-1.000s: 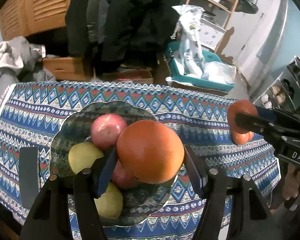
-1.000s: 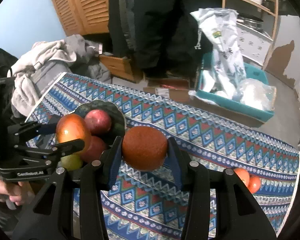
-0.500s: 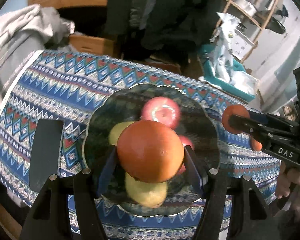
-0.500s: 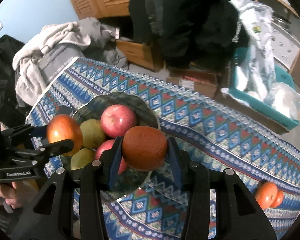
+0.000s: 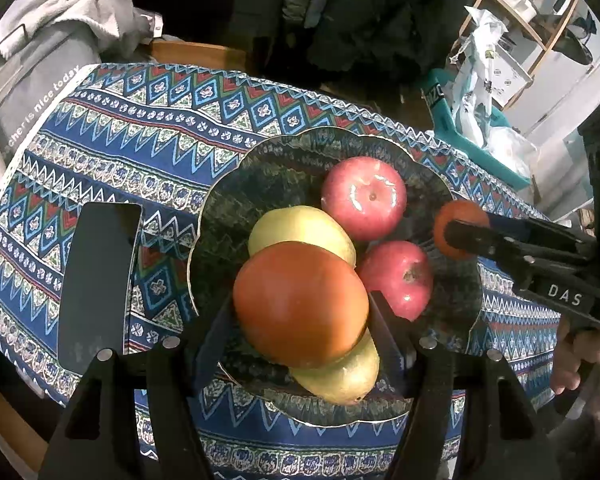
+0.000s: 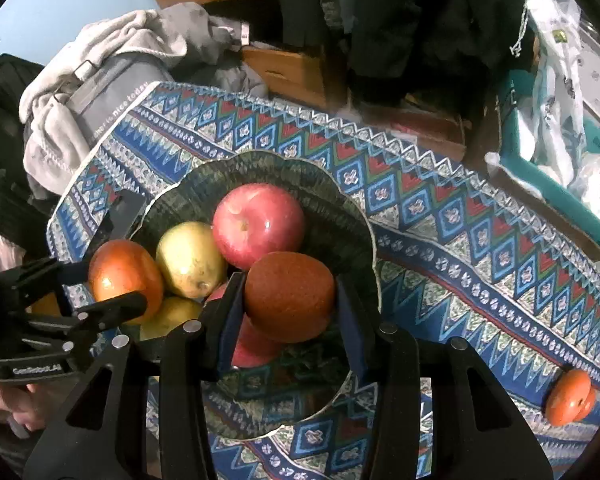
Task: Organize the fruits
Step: 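Lower and release the large orange with left tool while right tool releases its orange, then withdraw both tools from the plate toward the remaining oranges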
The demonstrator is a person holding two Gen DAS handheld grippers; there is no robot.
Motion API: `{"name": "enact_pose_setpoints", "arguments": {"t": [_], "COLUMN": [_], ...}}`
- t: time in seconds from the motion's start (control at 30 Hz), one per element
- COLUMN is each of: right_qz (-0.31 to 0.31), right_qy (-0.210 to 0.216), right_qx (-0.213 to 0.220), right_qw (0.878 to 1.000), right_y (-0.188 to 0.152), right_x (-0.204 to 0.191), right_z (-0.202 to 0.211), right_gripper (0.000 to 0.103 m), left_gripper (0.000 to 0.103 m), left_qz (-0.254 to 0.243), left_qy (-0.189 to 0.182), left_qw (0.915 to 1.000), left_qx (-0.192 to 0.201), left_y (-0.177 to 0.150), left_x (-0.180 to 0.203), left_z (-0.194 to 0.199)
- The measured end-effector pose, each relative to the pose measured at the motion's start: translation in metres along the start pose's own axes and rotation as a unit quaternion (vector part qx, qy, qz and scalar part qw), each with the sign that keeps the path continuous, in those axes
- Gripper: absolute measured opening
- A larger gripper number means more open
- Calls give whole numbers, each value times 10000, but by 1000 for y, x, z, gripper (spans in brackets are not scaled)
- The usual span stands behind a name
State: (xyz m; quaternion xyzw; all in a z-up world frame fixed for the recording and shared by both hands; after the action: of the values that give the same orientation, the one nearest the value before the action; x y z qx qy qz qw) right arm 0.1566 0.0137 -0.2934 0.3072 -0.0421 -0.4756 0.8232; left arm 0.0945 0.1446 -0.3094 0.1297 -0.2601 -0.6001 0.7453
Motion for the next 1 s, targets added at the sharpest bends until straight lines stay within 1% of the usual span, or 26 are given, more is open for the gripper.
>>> {"name": "enact_pose_setpoints", "arguments": {"t": [0.07, 0.17, 0.23, 0.4, 0.6, 0.7, 0.8, 1.0], "right_qz": [-15, -25, -34, -104, -42, -23, 46, 33], "right_qy": [7, -42, -91, -66, -56, -95, -193, -339], "right_qx": [-53, -92, -86, -78, 29, 86, 169, 321], "right_qw": [10000, 9999, 9999, 9999, 10000, 9999, 9997, 9989], "right_y": [-3, -6, -6, -8, -2, 0, 3, 6], "right_x": [0, 2, 4, 7, 1, 1, 2, 10], "right_z": [-2, -4, -4, 0, 9, 15, 23, 44], "right_gripper": [44, 46, 48, 48, 48, 51, 55, 58], "left_gripper": [68, 73, 74, 74, 76, 77, 77, 77], "left_qz": [-43, -25, 26, 207, 70, -15, -50, -243], "left_qy": [123, 298, 388, 395, 476, 494, 423, 332], "left_qw": [9999, 9995, 9991, 9985, 9987, 9987, 9991, 9990], "left_qx": [1, -106, -184, -324, -185, -80, 34, 176], "left_y": [1, -2, -5, -10, -6, -2, 4, 11], "left_x": [-2, -9, -14, -23, -18, -14, -8, 12], "left_z": [0, -3, -6, -12, -3, 3, 9, 18]}}
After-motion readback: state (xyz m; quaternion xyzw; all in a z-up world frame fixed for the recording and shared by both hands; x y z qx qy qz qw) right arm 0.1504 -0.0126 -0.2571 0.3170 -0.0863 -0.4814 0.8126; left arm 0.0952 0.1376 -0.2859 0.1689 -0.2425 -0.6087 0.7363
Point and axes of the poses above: each gripper's, at about its wrist camera, not at the fingertips, and z roughly against the way its jaws point, x to its right, y to its top, the point moved 9 cm from there along -z, roughly the way its jaws point, and after that the axes turned 10 degrees about x, right-handed, at the moved point
